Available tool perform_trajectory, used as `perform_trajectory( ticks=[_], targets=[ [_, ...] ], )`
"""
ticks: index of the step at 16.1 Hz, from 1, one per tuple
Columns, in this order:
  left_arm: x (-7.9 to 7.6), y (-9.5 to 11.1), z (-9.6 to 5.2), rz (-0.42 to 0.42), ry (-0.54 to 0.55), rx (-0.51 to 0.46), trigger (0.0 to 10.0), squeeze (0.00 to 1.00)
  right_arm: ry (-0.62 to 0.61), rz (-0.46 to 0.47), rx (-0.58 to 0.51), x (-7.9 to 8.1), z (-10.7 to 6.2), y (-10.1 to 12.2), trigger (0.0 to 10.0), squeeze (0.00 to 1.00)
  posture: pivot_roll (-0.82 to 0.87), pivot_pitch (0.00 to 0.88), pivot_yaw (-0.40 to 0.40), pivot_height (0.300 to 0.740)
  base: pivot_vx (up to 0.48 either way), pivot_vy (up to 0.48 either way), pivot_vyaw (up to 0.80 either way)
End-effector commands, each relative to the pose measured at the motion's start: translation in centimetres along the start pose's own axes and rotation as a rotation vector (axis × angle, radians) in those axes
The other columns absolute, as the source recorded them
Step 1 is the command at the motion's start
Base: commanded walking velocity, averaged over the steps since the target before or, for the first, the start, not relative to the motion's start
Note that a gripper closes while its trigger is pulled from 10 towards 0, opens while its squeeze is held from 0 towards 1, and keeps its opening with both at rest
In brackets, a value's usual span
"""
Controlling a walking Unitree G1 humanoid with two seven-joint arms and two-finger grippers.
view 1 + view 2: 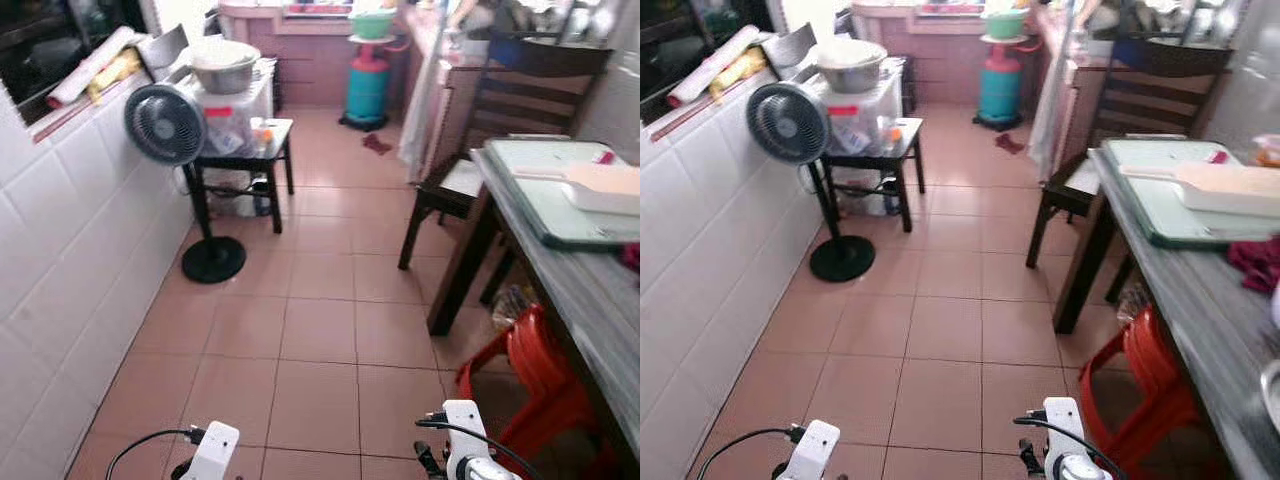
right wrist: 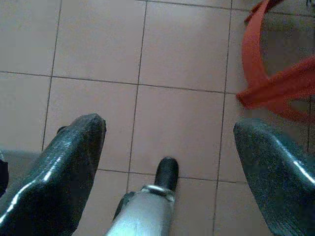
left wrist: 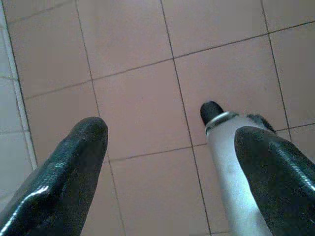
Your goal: Setting the table
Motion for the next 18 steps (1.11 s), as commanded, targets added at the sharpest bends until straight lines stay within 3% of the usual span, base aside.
perform_trajectory(
  ticks=[1,8,18],
  targets=[
    [-0.1,0.31,0.05,0.005,-0.002,-0.003,10.0,0.0,0.0,0.011,-0.009,-0.14,0.02,0.31,10.0,0.0,-0.08,0.0,0.04,0.74,0.0,0.296,0.0],
    [0.02,-0.29,-0.04,0.023,-0.003,0.008,10.0,0.0,0.003,-0.007,0.001,-0.13,-0.05,-0.2,10.0,0.0,-0.07,0.0,0.051,0.74,0.0,0.341,0.0],
    [0.04,-0.55,-0.06,0.043,-0.006,0.018,10.0,0.0,0.011,-0.018,-0.001,0.06,-0.03,-0.12,10.0,0.0,-0.07,0.0,0.05,0.74,0.0,0.48,0.0]
  ],
)
Point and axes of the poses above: a point about 5 cm out from each wrist's last joint towards the gripper, its own z axis pointing out of the wrist towards the gripper, its own y axis along the axis of the wrist's last joint, x = y × z, the point moved 5 cm from there along z, pointing out of the wrist towards the gripper, and after that the axes turned 15 degrees about -z, right-handed, at the moved point
